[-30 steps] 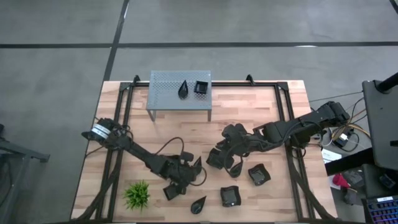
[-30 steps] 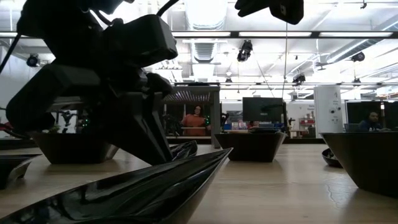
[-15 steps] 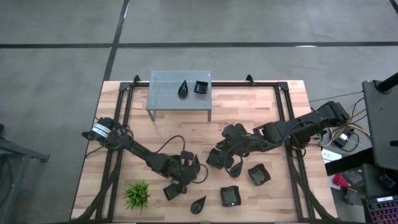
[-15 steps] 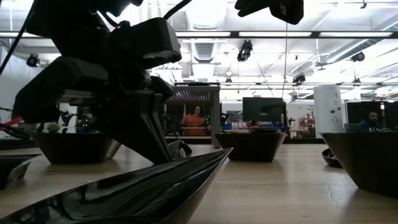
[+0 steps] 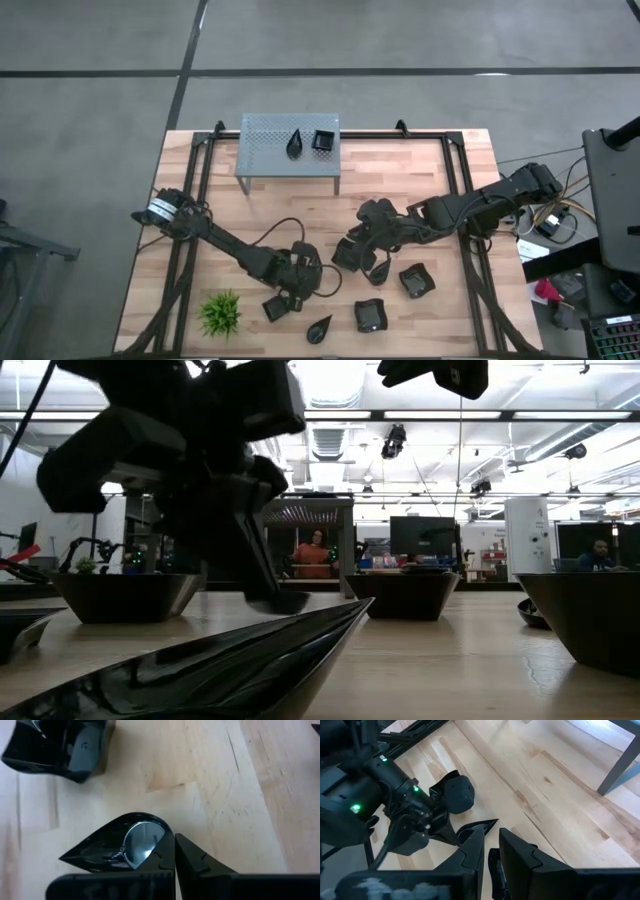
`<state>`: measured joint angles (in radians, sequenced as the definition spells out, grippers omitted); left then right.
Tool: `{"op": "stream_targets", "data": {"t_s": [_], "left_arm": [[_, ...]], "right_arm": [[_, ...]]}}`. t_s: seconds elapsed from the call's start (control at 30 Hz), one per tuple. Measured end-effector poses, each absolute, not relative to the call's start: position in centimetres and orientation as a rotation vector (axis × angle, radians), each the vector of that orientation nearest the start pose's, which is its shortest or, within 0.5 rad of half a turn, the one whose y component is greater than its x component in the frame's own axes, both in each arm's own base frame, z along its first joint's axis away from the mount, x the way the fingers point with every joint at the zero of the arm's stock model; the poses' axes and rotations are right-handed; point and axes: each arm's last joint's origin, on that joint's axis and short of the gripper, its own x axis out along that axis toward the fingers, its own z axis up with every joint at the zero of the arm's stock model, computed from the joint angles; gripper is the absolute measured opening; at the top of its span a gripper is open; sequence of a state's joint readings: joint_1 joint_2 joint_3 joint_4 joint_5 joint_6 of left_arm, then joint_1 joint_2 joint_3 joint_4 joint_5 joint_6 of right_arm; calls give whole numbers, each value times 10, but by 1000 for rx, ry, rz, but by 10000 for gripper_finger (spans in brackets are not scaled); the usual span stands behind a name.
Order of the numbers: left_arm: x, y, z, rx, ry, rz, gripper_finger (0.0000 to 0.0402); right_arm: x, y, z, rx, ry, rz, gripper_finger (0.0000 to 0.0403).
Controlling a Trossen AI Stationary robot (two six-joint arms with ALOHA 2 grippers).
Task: Pick & Place Mini shaped plates
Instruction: Stack the middle left drop-shaped plate on the other drop plate on the shelf
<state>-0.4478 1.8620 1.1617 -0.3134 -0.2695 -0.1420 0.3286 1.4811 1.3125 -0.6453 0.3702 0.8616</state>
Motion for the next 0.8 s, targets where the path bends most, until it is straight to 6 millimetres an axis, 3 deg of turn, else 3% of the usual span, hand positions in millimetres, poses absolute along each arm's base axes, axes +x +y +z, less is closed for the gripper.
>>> {"op": "stream_targets", "data": {"t_s": [0.4,0.8], "left_arm": [[323,-146,204,267,942,-53,0],[286,-125,276,362,828,10,0]], "right_arm": [[299,91,315,526,690,-355,56],[300,90,316,500,666,-382,56]]}}
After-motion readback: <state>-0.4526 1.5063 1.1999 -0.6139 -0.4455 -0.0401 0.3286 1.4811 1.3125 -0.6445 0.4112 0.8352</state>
